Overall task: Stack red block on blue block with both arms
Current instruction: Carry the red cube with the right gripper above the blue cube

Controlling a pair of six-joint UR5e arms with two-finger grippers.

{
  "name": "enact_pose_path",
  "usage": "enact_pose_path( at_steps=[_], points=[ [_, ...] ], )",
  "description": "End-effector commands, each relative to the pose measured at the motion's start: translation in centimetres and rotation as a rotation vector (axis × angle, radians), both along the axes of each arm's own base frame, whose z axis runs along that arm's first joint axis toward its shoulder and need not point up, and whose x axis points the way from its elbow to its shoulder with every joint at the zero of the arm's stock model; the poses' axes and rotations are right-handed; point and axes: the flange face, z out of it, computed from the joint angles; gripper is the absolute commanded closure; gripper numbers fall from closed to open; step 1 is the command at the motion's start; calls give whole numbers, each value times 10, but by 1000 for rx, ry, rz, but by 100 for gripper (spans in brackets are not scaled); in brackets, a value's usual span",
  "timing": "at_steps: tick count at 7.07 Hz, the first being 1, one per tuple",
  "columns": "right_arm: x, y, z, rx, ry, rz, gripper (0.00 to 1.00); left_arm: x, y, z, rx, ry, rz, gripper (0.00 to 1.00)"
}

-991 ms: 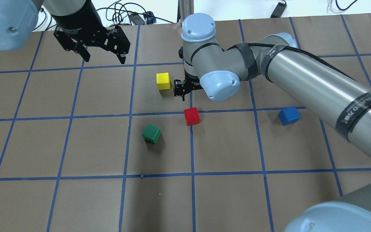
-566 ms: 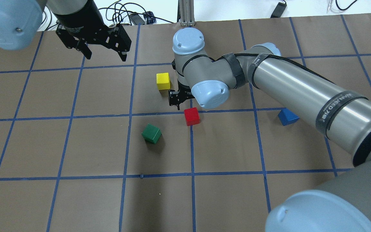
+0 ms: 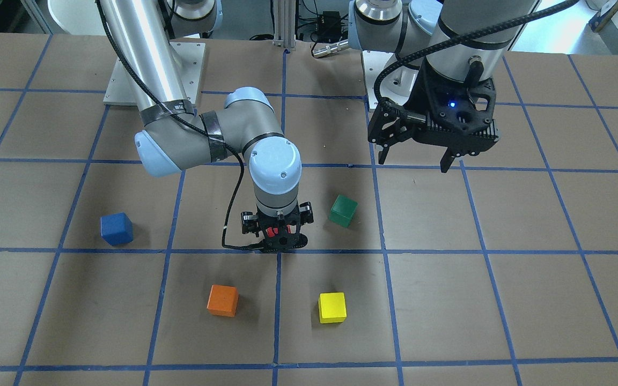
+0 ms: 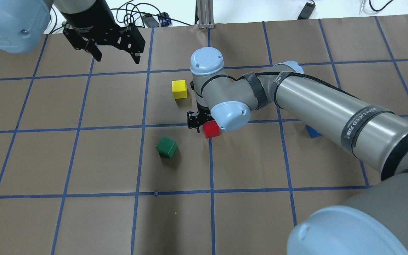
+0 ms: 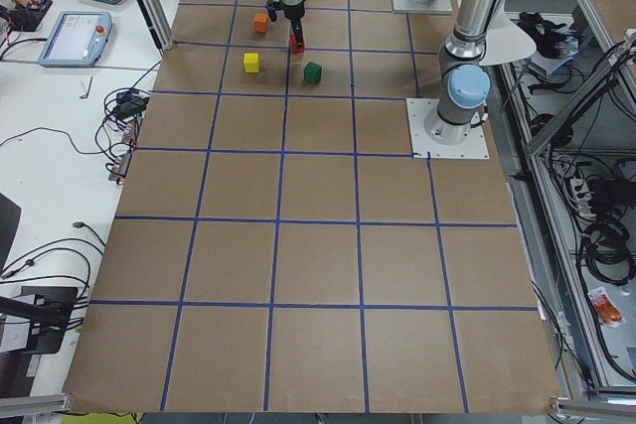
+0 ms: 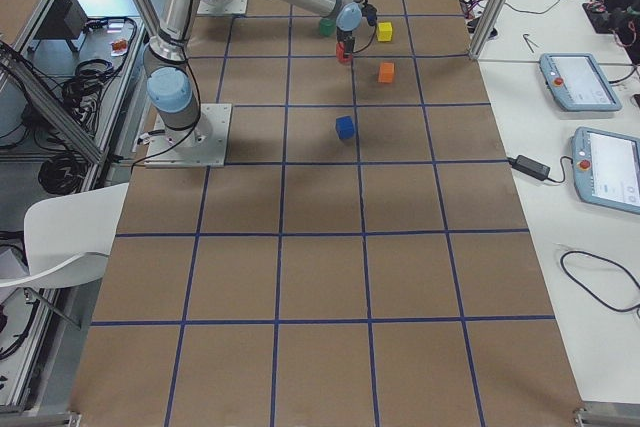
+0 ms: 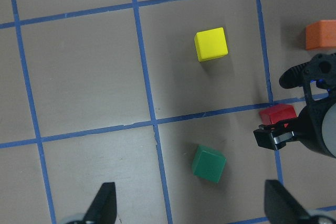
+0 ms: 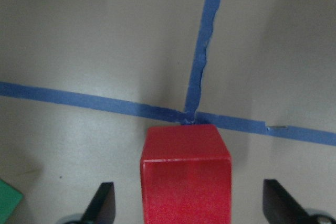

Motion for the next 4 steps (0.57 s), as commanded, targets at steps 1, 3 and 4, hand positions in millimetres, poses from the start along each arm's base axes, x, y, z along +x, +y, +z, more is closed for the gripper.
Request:
enact_pose_path(
  at_steps=[1,3,4],
  points=[
    [1,-1,-2,-19,-13,-2,60,0,3,3,-5,0,-1,0],
    [1,-3,4,-29,-17,-2,100,2,1,7,-14,-1,-13,0],
    [0,-5,11,-39,-20,-4,100,0,6,4,-6,0,-15,0]
  ],
)
